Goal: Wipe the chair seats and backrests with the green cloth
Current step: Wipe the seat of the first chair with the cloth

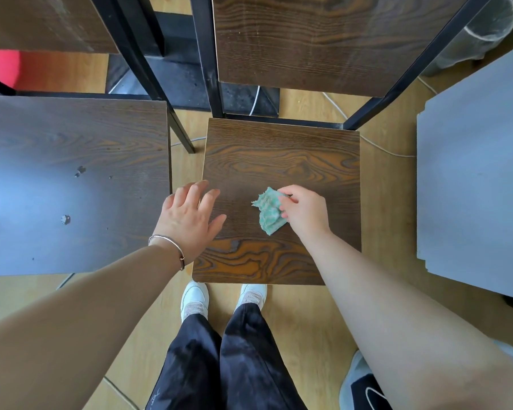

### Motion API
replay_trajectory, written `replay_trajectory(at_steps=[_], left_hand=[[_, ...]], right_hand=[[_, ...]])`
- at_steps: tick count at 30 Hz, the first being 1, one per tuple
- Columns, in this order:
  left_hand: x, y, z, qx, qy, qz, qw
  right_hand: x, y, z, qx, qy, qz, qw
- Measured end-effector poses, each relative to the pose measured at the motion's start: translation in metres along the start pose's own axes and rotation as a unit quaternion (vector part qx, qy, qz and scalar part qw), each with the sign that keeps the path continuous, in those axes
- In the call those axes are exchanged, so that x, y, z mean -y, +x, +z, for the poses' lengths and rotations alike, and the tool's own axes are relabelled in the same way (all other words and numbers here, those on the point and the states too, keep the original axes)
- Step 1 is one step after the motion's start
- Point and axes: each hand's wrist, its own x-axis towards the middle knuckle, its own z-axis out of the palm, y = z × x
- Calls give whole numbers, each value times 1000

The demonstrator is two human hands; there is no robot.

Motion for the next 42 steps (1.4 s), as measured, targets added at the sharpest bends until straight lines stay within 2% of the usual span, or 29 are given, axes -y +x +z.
replay_trajectory(at_steps=[7, 11, 16, 20, 23, 27, 33, 38, 42], left_hand=[[-22, 12, 2, 4, 3, 23, 1000], [-46, 32, 7, 28, -11, 8, 1000], [-76, 68, 12, 87, -100, -46, 990], [-100, 90, 18, 193, -201, -97, 955], [-117, 100, 21, 233, -210, -135, 940], [-128, 108, 21, 257, -187, -152, 936], [-108, 112, 14, 214, -238, -164, 933], [-74, 107, -10, 164, -264, -162, 937], [-60, 106, -28, 102, -277, -124, 947]], right_hand=[[-21, -34, -33, 27, 124, 60, 990], [-50, -41, -43, 21, 135, 110, 984], [-80, -45, -48, 16, 97, 119, 988], [-89, -43, -47, 7, 98, 126, 987], [-86, -38, -45, 1, 103, 136, 985], [-83, -31, -46, 7, 102, 186, 977], [-82, -24, -53, 24, 57, 182, 981], [-62, -10, -67, -8, 125, 171, 977], [-42, 3, -80, -34, 180, 128, 975]])
